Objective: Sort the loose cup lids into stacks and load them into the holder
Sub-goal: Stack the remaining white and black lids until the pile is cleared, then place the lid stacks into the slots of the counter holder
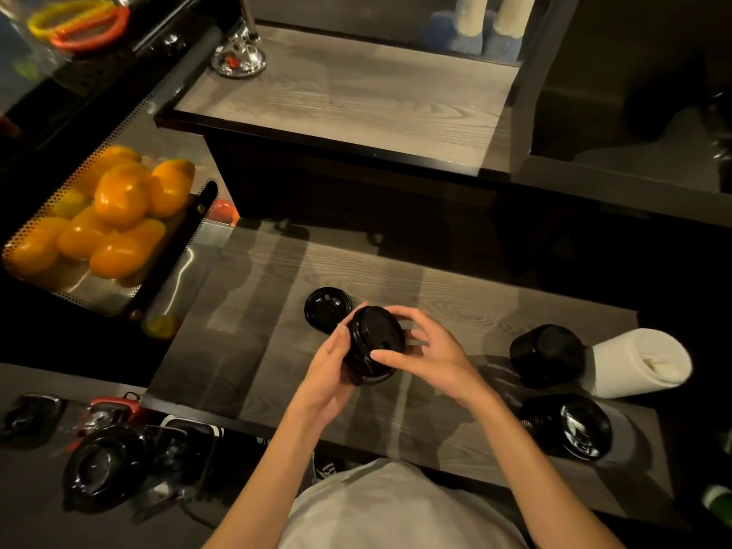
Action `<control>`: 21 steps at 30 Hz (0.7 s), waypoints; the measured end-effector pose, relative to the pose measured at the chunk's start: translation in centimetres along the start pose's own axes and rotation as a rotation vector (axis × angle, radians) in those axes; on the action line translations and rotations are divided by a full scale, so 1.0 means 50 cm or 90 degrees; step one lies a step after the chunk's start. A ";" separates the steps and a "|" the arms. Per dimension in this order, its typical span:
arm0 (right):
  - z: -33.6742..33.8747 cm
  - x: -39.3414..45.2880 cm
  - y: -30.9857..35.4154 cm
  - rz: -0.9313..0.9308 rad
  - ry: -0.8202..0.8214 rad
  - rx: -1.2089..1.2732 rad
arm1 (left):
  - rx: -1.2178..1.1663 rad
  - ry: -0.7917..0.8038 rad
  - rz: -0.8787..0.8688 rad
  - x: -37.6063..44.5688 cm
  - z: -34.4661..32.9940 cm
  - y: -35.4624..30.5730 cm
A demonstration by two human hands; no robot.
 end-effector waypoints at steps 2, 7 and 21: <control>0.011 -0.009 0.017 0.028 -0.032 -0.044 | -0.042 -0.029 0.050 -0.003 -0.020 0.005; 0.029 -0.027 0.046 0.099 -0.068 -0.134 | -0.216 -0.033 0.106 -0.015 -0.071 0.012; 0.075 -0.054 0.071 0.150 -0.046 -0.189 | -0.153 -0.045 0.085 -0.021 -0.079 0.014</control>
Point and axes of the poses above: each hand's wrist, its own x-axis towards the middle knuckle, its own z-axis out of the back of the hand, y = z × x, the point moved 7 cm from there along x, towards the middle knuckle, and after that the axes turned 4 degrees about -y, right-handed, at the moved point
